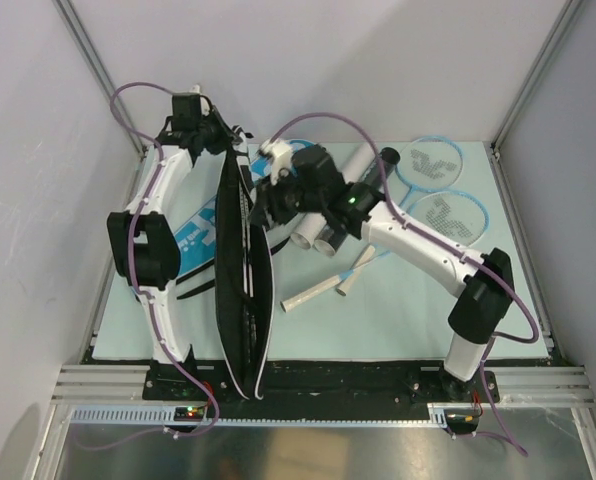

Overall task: Pack up the badminton gear
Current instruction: Adjust the racket bag at the center of the board, then zip the racket bag at the center of the board.

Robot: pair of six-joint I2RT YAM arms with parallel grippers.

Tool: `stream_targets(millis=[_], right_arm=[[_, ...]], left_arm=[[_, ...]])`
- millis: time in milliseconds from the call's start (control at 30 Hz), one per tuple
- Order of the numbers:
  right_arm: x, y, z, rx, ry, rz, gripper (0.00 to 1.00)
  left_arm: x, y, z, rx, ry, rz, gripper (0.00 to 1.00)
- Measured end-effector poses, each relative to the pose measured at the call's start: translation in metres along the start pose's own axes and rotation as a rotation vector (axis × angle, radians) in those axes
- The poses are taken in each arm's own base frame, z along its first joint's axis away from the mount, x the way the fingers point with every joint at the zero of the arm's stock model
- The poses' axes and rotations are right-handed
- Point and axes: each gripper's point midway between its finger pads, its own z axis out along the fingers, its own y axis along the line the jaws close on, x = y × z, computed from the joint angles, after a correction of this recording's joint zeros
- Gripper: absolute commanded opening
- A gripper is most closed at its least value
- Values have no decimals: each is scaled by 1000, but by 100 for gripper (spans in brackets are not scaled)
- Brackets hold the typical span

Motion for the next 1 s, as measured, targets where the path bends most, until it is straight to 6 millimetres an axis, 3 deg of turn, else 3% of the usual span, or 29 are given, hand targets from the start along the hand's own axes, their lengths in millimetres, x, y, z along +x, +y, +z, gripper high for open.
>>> stream_targets(millis=[200,367,667,767,1000], right_arm=[[-56,-83,-15,125,-211,113,43],[-76,-120,2,134,-310,183,43],[-53,-154,75,76,-282,297,41],[-47,-159,88,62,-278,326,41],[-60,-162,104,14,-324,353,41]], left_arm=[[-1,2,-3,8,-1,-17,18],[2,0,-5,25,15,-43,31],[6,-7,-6,62,42,-68,34],[7,-7,-7,64,46,-71,33],[7,-7,-7,63,48,-75,33]])
